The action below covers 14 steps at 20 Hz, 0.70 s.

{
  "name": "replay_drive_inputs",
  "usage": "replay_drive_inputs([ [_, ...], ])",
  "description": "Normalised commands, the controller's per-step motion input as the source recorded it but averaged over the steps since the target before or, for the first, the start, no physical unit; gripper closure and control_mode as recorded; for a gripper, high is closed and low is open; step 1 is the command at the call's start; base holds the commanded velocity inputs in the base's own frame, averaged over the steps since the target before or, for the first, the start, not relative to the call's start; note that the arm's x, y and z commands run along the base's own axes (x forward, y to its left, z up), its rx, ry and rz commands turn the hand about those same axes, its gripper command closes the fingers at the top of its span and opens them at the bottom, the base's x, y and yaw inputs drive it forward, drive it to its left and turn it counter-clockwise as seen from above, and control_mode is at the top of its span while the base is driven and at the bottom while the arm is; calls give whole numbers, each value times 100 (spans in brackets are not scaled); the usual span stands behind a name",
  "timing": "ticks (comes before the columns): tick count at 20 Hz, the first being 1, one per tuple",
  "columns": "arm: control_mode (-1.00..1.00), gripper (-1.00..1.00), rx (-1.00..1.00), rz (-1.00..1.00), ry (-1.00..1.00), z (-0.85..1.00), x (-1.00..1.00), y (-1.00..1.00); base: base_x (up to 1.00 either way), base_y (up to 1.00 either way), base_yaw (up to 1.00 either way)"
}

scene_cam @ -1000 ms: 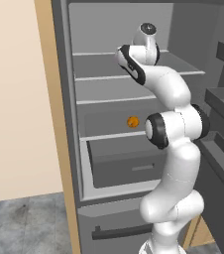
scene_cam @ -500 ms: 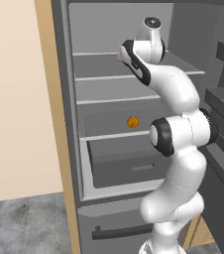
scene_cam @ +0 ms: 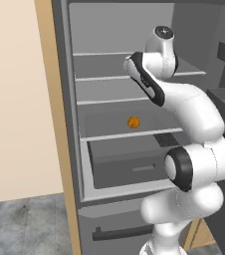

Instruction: Pick up the orange and mango from the fridge and place one fruit on each plate on the dining counter.

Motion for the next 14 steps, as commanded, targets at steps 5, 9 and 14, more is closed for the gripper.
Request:
replay_drive_inputs([
  [5, -100, 100, 0, 0, 6, -34, -100, 4, 0, 0, 0],
  [9, -100, 100, 0, 0, 15, -25, -100, 26, 0, 0, 0],
  [14, 100, 100, 0, 0, 4, -5, -40, 11, -60, 13, 0],
])
